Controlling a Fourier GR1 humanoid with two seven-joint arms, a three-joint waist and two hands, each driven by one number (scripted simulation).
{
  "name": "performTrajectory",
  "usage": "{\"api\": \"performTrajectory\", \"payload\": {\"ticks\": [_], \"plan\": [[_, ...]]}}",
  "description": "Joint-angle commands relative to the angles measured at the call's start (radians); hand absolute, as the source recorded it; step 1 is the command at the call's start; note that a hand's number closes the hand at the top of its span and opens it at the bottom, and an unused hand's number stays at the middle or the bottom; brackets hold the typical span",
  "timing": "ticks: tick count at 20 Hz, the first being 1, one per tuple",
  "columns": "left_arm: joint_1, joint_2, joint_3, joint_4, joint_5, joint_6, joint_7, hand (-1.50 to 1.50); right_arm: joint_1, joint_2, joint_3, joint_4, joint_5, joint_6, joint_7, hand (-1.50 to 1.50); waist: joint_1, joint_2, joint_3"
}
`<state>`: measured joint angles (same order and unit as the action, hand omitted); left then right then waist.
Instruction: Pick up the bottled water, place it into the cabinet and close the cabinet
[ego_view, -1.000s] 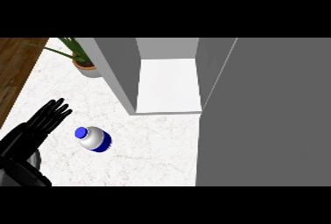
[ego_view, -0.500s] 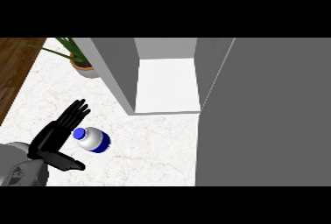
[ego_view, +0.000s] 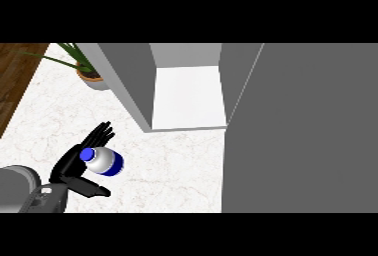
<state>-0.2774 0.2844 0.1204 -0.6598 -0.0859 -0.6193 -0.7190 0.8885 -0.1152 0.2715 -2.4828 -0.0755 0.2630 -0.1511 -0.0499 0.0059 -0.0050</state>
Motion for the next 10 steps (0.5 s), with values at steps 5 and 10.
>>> {"api": "performTrajectory", "payload": {"ticks": [5,10], "plan": [[-0.047,-0.022,-0.066,0.141,-0.002,-0.173,-0.165,-1.5,0.055,-0.013,-0.017,-0.072,-0.047,0.006,-0.003,-1.5,-0.001,0.004,-0.001],[-0.053,-0.079,-0.065,0.169,0.037,-0.133,-0.19,1.5,0.11,-0.022,-0.008,-0.106,-0.034,0.016,-0.024,-1.5,0.001,0.0,0.0]]}}
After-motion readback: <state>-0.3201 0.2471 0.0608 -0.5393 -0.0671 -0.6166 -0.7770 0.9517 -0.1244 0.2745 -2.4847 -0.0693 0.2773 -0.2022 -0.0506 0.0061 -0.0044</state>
